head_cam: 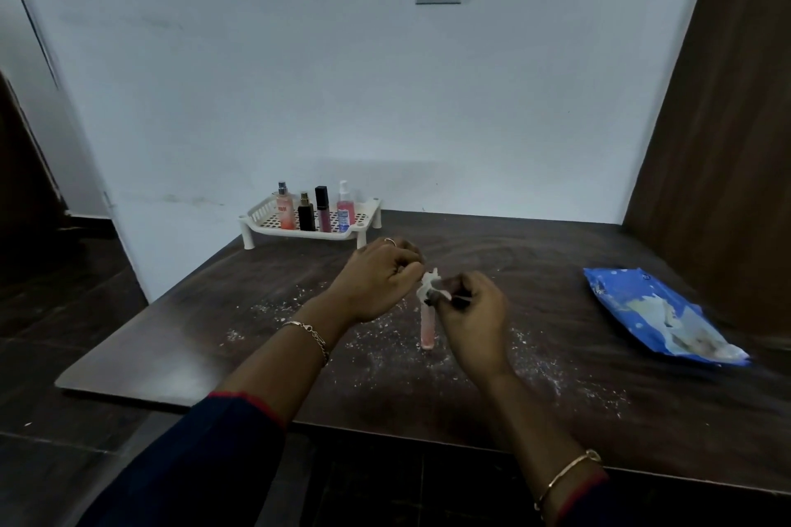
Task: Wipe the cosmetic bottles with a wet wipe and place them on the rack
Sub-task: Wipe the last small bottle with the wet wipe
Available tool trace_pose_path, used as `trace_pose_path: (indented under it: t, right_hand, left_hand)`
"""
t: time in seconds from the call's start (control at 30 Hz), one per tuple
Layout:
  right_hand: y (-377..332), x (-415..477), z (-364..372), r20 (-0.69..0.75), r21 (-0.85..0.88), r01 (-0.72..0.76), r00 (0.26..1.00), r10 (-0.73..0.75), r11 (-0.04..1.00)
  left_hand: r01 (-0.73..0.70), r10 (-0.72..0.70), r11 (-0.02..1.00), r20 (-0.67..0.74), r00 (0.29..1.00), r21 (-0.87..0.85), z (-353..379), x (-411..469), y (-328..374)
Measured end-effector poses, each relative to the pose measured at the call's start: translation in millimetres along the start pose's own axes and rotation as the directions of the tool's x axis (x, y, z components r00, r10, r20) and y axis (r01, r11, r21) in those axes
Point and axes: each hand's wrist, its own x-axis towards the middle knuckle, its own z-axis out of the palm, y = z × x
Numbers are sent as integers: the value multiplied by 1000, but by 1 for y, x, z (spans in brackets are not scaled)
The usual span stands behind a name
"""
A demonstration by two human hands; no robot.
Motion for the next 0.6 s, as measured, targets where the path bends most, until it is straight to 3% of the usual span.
trace_pose_path:
  t: [0.23,0.47,0.6]
  right_hand:
    - [19,-13,9,126,-34,-204,970,206,978]
    - [3,4,11,67,41,-107,992,104,993]
    - [12,2,4,84,60,-168,983,163,984]
  left_hand:
    - [11,-12,999,17,1000,50,-8,-1,-12]
    - [-49,50,992,1,999,113,-12,-1,-3]
    - [-59,57,983,15,998,176,-5,2,5]
